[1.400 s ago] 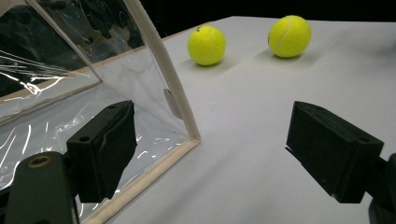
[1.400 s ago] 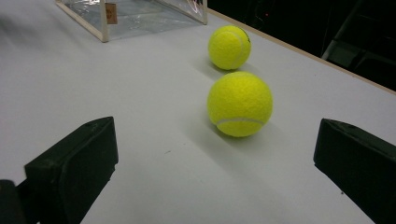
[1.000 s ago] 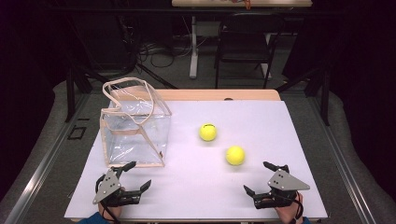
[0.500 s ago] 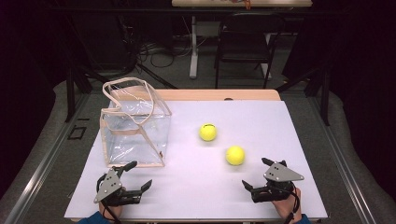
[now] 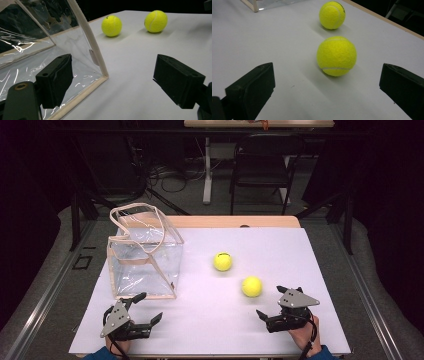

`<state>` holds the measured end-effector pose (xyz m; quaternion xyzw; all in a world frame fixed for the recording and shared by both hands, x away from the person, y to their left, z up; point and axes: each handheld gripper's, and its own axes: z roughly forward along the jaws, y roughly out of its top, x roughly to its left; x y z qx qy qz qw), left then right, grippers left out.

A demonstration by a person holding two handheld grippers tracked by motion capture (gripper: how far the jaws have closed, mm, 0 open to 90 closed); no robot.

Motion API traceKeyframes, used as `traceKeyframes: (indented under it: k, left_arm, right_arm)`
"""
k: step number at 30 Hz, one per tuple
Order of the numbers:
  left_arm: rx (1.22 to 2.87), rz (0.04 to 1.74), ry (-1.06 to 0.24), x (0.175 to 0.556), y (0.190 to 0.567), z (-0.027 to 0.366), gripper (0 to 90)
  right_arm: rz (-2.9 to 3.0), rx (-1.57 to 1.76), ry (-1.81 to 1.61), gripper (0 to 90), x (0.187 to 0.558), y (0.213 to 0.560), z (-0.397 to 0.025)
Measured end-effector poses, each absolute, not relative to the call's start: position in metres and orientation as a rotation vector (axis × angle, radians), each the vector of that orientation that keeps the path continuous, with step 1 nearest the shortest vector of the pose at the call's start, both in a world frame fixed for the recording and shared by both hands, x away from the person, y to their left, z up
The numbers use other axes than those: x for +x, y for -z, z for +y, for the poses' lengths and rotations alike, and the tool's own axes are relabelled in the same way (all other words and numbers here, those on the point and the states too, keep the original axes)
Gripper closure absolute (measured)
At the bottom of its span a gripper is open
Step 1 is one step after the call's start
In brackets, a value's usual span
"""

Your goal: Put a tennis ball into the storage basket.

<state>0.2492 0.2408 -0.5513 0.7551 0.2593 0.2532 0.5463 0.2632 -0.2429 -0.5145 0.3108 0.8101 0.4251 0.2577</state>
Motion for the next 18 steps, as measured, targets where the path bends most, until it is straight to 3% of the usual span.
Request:
traceKeyframes:
  k: [18]
  left_arm:
    - [1.795,0.617,-0.609,0.249,0.550,0.241,15.8]
  right_arm:
    - [2.278,0.870,-1.100,0.0,0.281,0.503,-0.242]
